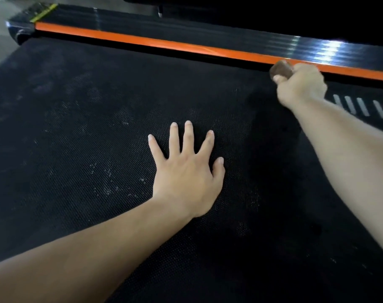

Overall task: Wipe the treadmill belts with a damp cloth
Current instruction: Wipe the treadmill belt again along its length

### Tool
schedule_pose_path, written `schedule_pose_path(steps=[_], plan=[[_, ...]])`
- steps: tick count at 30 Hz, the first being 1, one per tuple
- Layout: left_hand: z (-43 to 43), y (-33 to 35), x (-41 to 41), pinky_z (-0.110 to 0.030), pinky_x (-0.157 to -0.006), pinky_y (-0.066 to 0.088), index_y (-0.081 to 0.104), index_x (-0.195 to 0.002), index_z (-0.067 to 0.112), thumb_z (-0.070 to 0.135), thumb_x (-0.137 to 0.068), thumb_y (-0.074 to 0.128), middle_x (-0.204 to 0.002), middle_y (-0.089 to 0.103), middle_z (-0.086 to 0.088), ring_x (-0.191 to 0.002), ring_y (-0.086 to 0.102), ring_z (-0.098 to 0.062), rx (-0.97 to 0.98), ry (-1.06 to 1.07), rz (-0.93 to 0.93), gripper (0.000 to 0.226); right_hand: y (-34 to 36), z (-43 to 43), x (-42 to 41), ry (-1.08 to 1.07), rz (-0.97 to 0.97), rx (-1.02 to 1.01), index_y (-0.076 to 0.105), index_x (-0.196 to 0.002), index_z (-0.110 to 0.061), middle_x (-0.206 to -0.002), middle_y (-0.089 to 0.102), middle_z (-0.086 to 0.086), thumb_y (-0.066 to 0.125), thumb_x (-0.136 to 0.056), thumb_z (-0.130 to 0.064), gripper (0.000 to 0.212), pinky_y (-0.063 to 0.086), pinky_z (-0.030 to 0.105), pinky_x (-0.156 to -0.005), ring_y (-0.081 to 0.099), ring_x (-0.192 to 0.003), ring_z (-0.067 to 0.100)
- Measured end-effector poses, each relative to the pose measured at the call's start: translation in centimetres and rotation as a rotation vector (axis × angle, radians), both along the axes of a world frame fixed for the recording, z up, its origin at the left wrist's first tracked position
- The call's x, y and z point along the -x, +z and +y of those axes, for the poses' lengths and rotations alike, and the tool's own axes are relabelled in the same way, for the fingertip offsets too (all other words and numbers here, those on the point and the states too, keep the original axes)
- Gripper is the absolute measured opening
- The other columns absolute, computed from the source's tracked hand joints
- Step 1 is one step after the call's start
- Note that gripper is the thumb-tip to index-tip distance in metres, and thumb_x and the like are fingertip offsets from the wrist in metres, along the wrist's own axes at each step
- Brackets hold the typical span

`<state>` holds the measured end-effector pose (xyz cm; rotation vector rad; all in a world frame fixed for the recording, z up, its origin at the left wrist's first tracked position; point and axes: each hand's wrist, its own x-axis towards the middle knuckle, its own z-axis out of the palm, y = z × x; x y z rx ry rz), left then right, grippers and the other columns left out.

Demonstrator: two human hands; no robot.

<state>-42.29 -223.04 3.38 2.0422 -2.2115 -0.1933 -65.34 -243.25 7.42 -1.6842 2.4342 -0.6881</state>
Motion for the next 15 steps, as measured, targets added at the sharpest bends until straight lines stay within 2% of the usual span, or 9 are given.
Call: schedule_pose_path(steps=[2,5,9,11,13,15], plan=[[0.0,0.0,0.0,-0.072,-0.119,-0.005,0.010,-0.162,0.037,0.062,-0.102,0.014,-0.173,-0.001,-0.010,-0.158,-0.012,-0.036,-0.005,0.002,-0.005,0.065,-0.7,1.6,-1.1,0.126,0.017,0.001,0.068,-0.103,-0.021,-0.104,0.068,0.007,0.063,-0.093,-0.051,0.032,0.052,0.046,-0.091,0.064,-0.098,0.033],[0.0,0.1,0.0,-0.072,-0.119,-0.005,0.010,-0.162,0.038,0.062,-0.101,0.013,-0.173,0.000,-0.010,-0.158,-0.011,-0.036,-0.002,0.007,-0.011,0.066,-1.2,3.5,-1.4,0.325,0.043,-0.027,0.064,-0.091,-0.023,-0.093,0.065,0.004,0.063,-0.092,-0.052,0.029,0.052,0.043,-0.080,0.061,-0.087,0.028],[0.0,0.0,0.1,-0.072,-0.120,-0.004,0.011,-0.162,0.038,0.063,-0.100,0.011,-0.173,0.001,-0.010,-0.158,-0.009,-0.036,-0.007,0.007,-0.006,0.067,0.4,1.9,0.5,0.064,-0.002,-0.056,0.066,-0.097,-0.022,-0.100,0.069,0.004,0.063,-0.091,-0.051,0.030,0.052,0.043,-0.089,0.065,-0.098,0.032],[0.0,0.1,0.0,-0.072,-0.120,-0.003,0.011,-0.162,0.037,0.063,-0.100,0.011,-0.173,0.001,-0.010,-0.158,-0.009,-0.036,-0.005,0.012,-0.009,0.067,0.1,2.2,0.1,0.044,0.063,-0.024,0.067,-0.101,-0.022,-0.107,0.069,0.007,0.063,-0.092,-0.050,0.030,0.050,0.046,-0.094,0.064,-0.104,0.034],[0.0,0.1,0.0,-0.072,-0.120,-0.003,0.010,-0.162,0.037,0.063,-0.100,0.011,-0.173,0.001,-0.010,-0.158,-0.009,-0.036,-0.009,0.010,-0.017,0.067,-0.7,4.0,-0.9,0.190,0.123,0.016,0.067,-0.104,-0.021,-0.107,0.065,0.008,0.062,-0.093,-0.051,0.032,0.048,0.048,-0.093,0.061,-0.103,0.034],[0.0,0.2,0.1,-0.072,-0.119,-0.003,0.010,-0.162,0.037,0.063,-0.100,0.010,-0.173,0.000,-0.010,-0.158,-0.010,-0.036,-0.011,0.007,-0.023,0.067,-1.3,6.3,-0.6,0.357,0.134,0.018,0.064,-0.096,-0.019,-0.098,0.060,0.006,0.063,-0.093,-0.051,0.032,0.049,0.048,-0.088,0.058,-0.095,0.031]])
